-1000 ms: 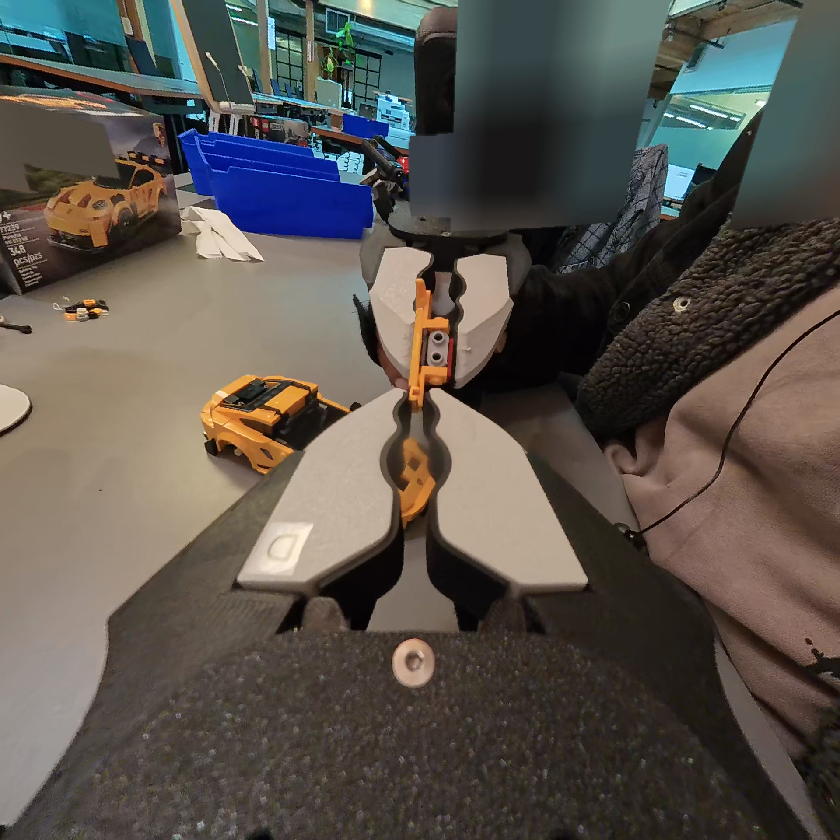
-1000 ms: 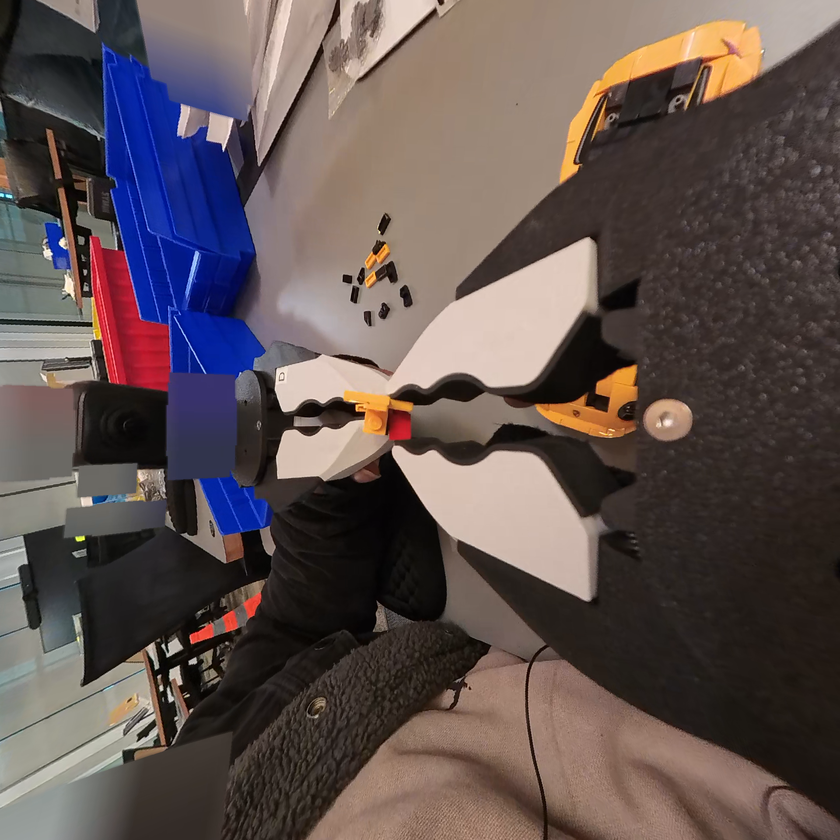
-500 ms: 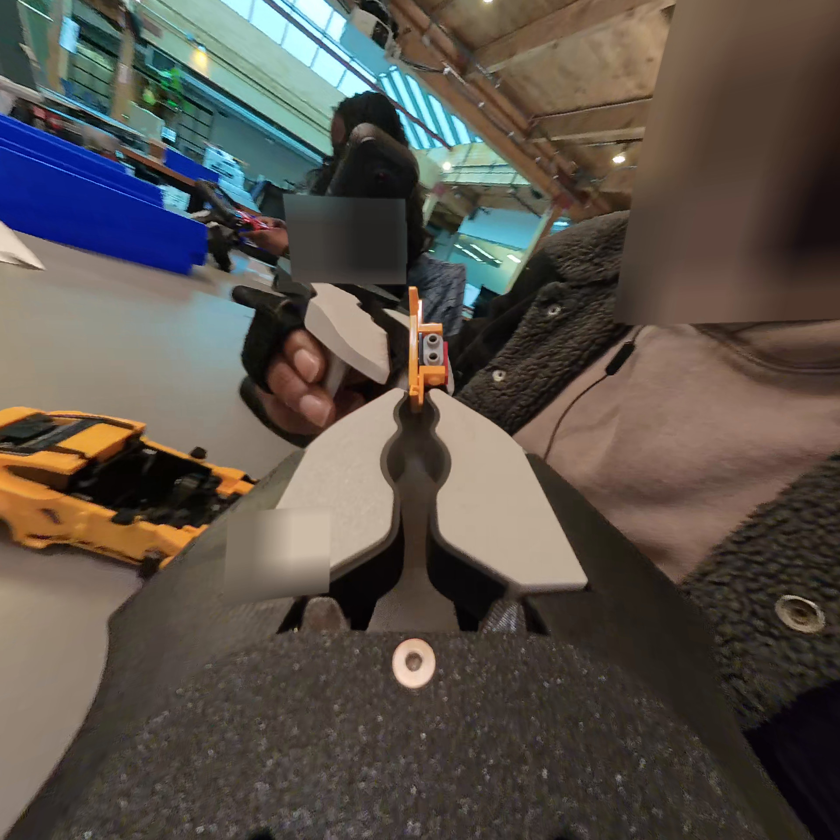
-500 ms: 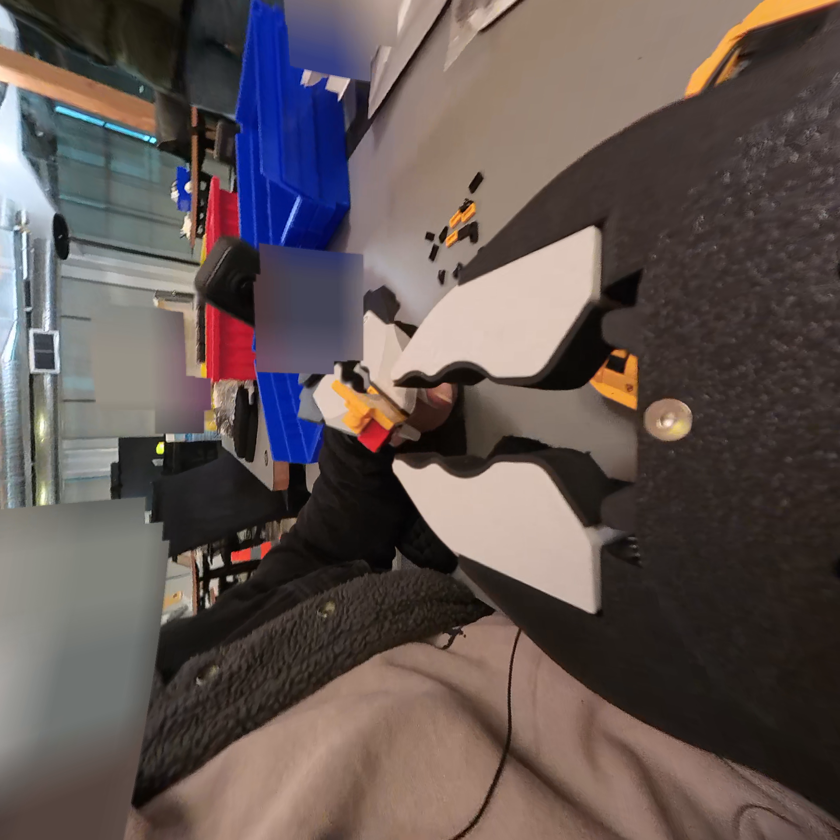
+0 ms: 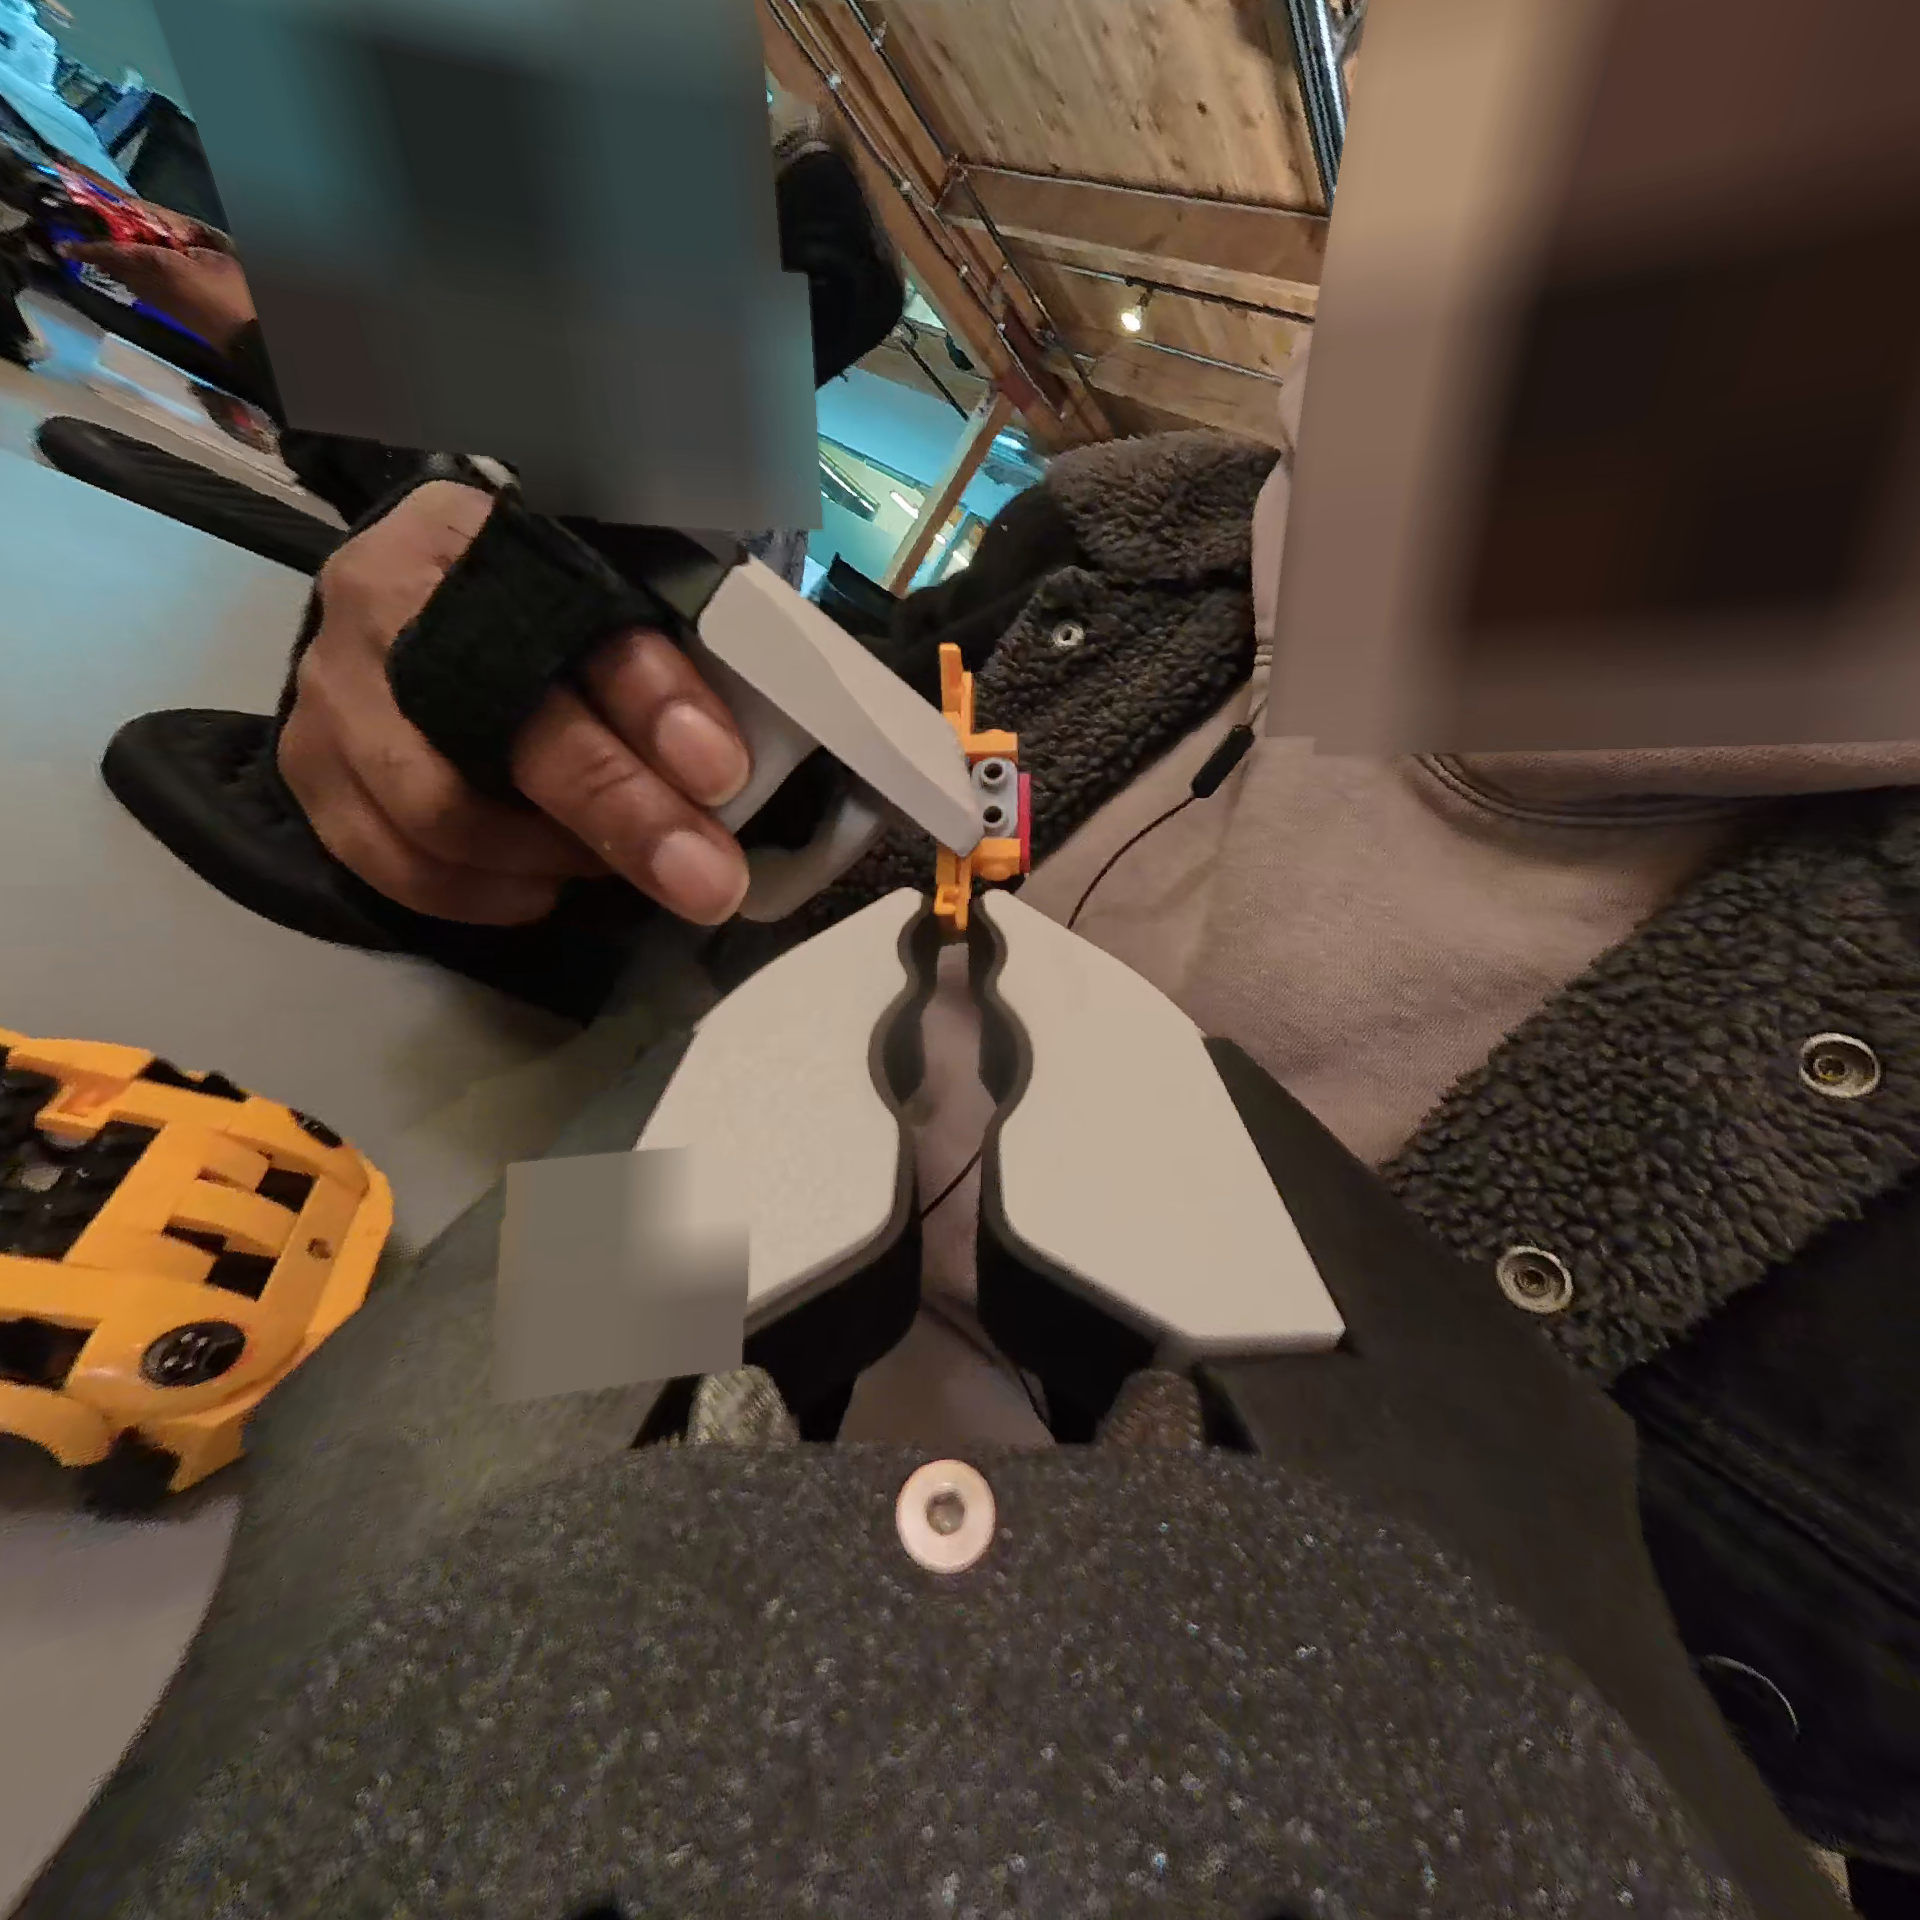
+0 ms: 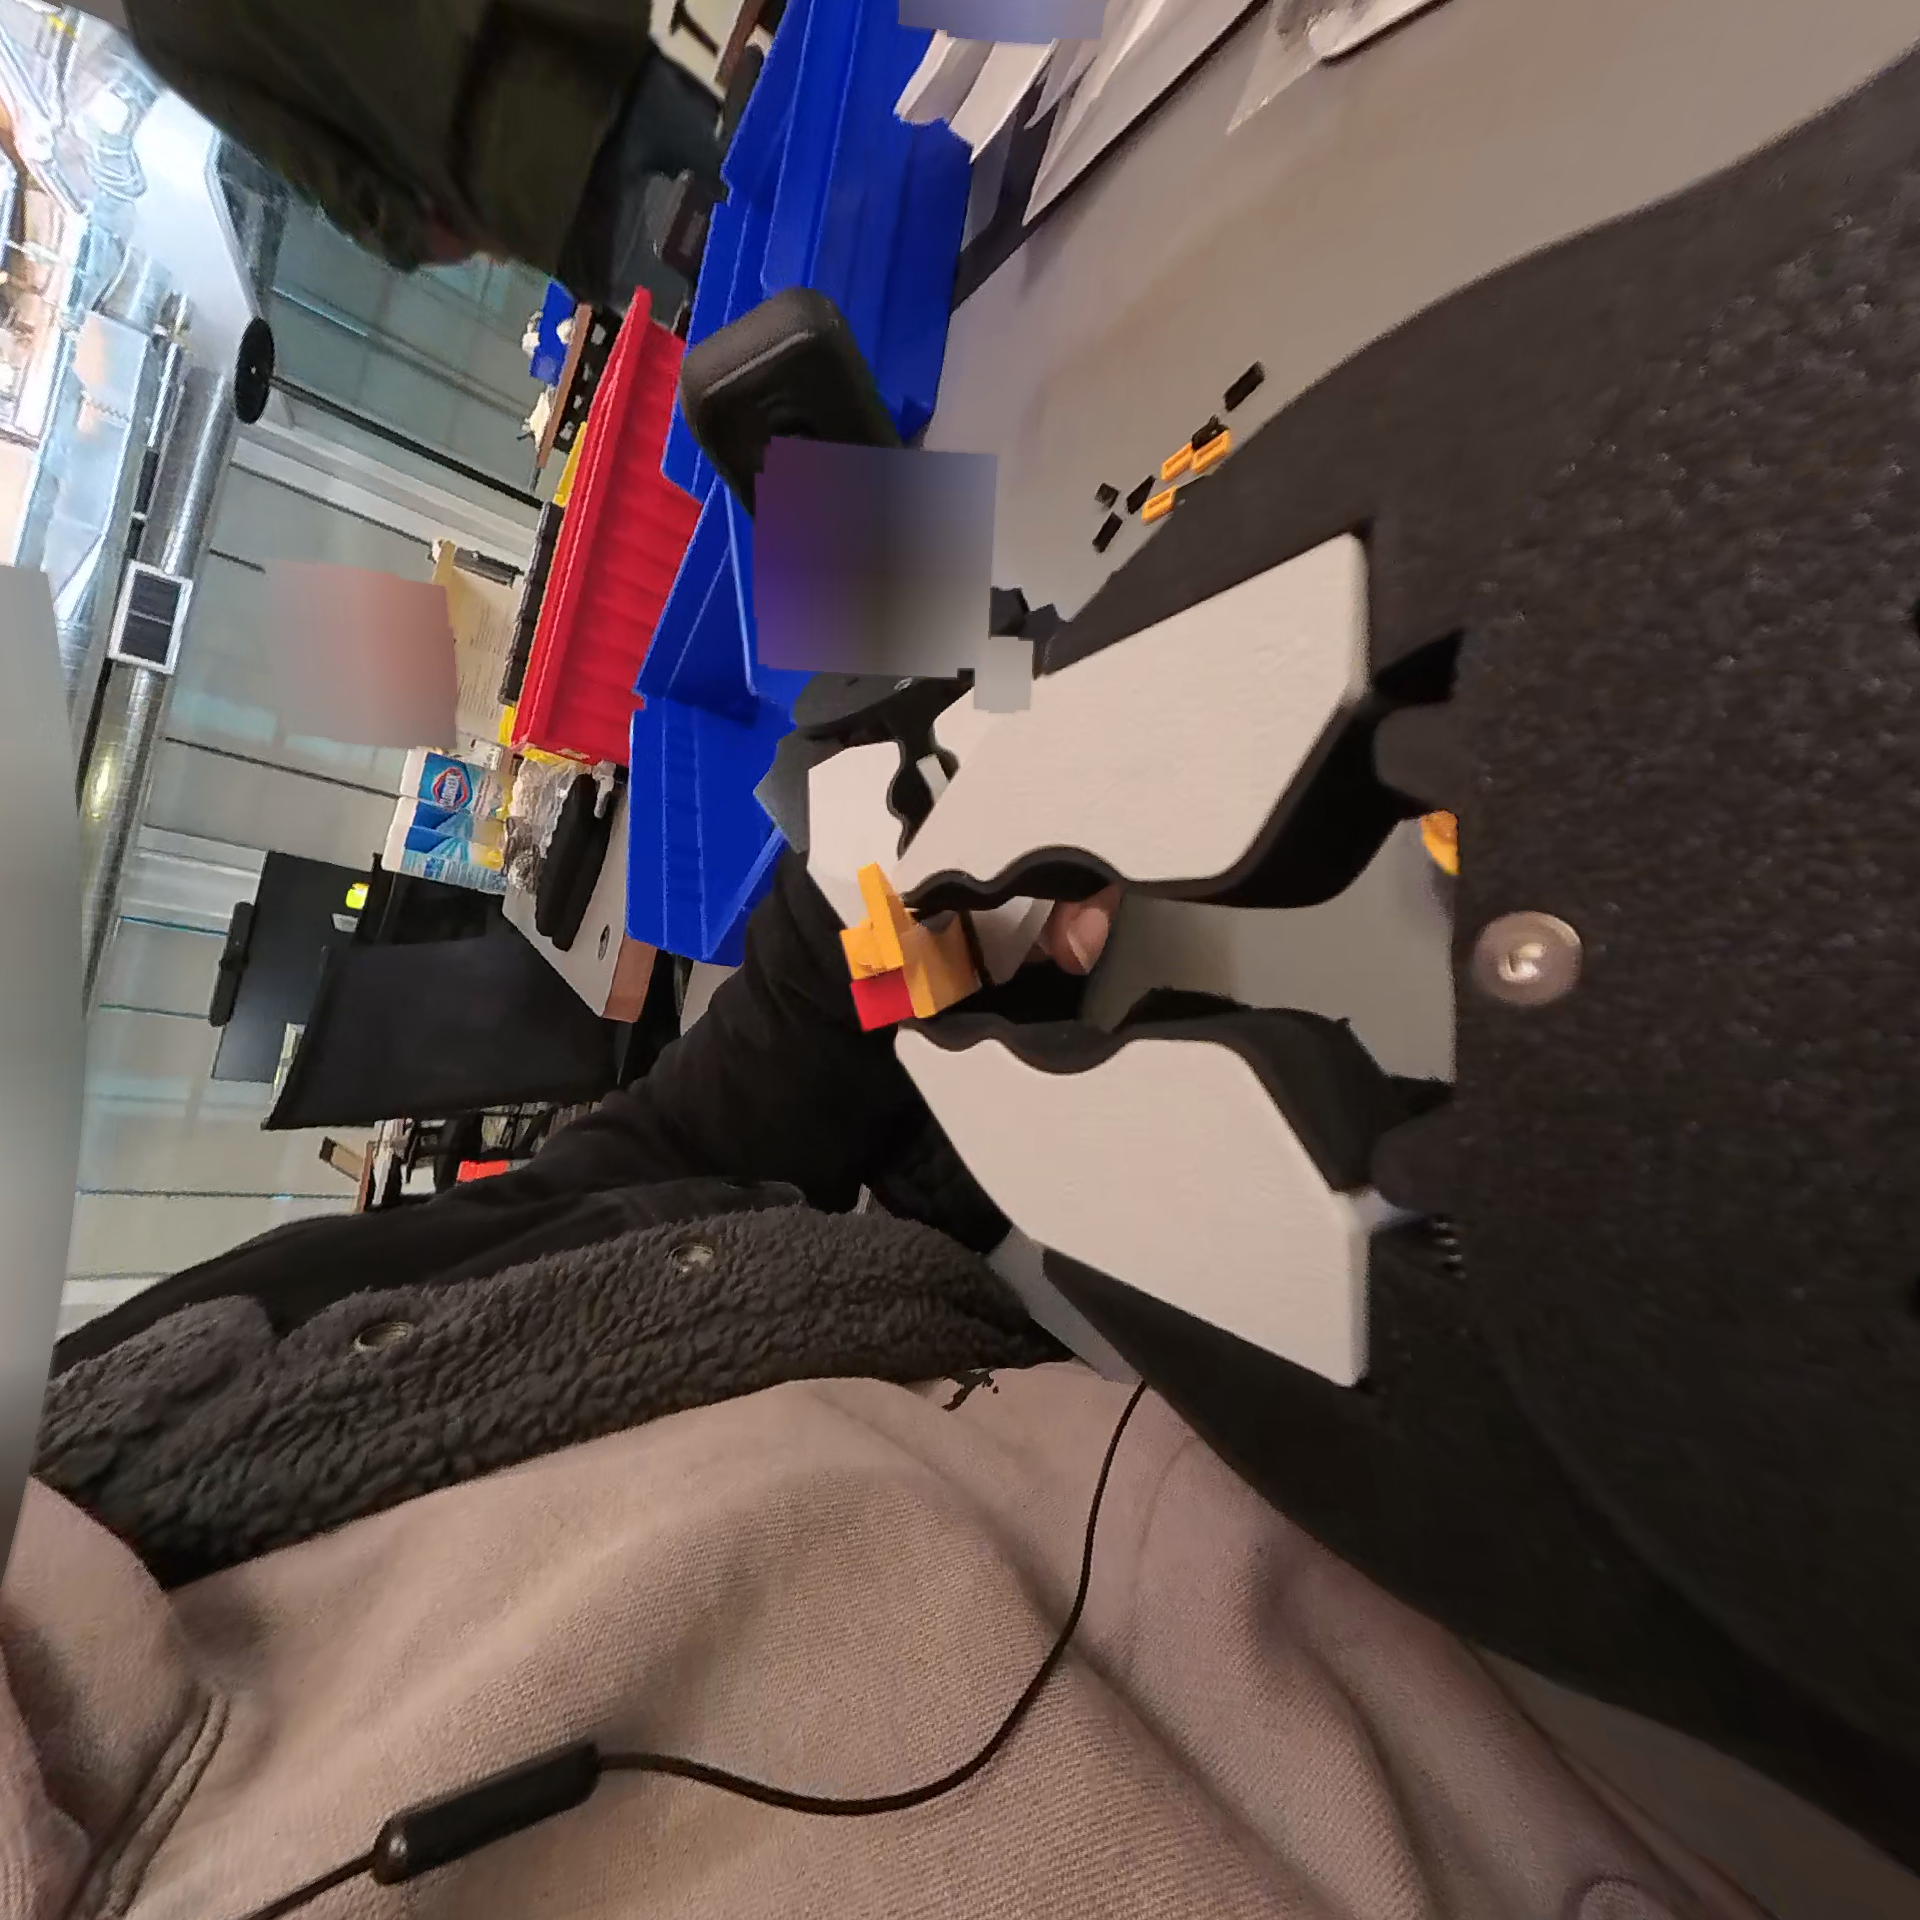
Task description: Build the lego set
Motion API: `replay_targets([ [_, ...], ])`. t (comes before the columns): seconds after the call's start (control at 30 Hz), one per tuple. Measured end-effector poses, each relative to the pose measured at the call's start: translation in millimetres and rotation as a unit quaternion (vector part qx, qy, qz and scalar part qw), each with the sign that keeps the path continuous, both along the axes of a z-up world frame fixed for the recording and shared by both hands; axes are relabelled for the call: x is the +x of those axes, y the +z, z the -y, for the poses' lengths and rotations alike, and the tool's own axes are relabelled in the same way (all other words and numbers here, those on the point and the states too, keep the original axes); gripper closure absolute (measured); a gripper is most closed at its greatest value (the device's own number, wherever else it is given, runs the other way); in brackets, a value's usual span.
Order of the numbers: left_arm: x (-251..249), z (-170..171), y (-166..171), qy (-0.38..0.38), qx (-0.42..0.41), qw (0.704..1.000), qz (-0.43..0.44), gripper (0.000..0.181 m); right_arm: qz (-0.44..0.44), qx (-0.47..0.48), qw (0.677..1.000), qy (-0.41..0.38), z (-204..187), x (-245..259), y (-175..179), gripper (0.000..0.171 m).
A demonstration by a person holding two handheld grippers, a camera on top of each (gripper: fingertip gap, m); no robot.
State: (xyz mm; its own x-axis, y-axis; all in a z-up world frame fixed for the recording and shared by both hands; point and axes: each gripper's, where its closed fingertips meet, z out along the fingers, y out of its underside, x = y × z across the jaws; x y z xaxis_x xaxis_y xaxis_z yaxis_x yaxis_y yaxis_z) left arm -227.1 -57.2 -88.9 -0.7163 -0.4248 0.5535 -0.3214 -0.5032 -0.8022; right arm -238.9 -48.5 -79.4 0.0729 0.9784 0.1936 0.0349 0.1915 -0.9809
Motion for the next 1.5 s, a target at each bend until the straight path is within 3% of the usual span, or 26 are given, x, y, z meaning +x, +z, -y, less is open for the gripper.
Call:
replay_targets([
  [0.1, 7.4, -16.0, -3.8, 0.047, -0.003, 0.999, -0.018, 0.164, 0.014, -0.009, 1.0, -0.023, -9.9, 11.7, 0.8, 0.153],
  [0.3, 20.1, -58.2, -24.3, 0.188, 0.066, 0.978, -0.058, 0.169, 0.121, -0.03, 0.975, -0.184, -57.2, 77.3, -11.2, 0.153],
  [0.47, 25.3, -68.2, -40.2, 0.236, 0.134, 0.959, -0.082, 0.171, 0.168, -0.083, 0.951, -0.246, -77.4, 102.2, -33.2, 0.153],
  [0.7, 31.2, -75.7, -65.3, 0.271, 0.221, 0.929, -0.126, 0.171, 0.279, -0.168, 0.909, -0.262, -85.3, 100.7, -67.0, 0.153],
  [1.03, 34.3, -81.3, -75.4, 0.3, 0.284, 0.9, -0.139, 0.169, 0.452, -0.274, 0.823, -0.209, -73.8, 85.0, -108.0, 0.153],
  [1.2, 45.0, -85.0, -74.4, 0.305, 0.326, 0.885, -0.129, 0.161, 0.463, -0.278, 0.819, -0.195, -71.7, 77.9, -107.8, 0.153],
  [1.5, 60.1, -78.6, -66.6, 0.262, 0.337, 0.896, -0.12, 0.159, 0.464, -0.252, 0.832, -0.173, -64.0, 65.5, -99.6, 0.153],
])
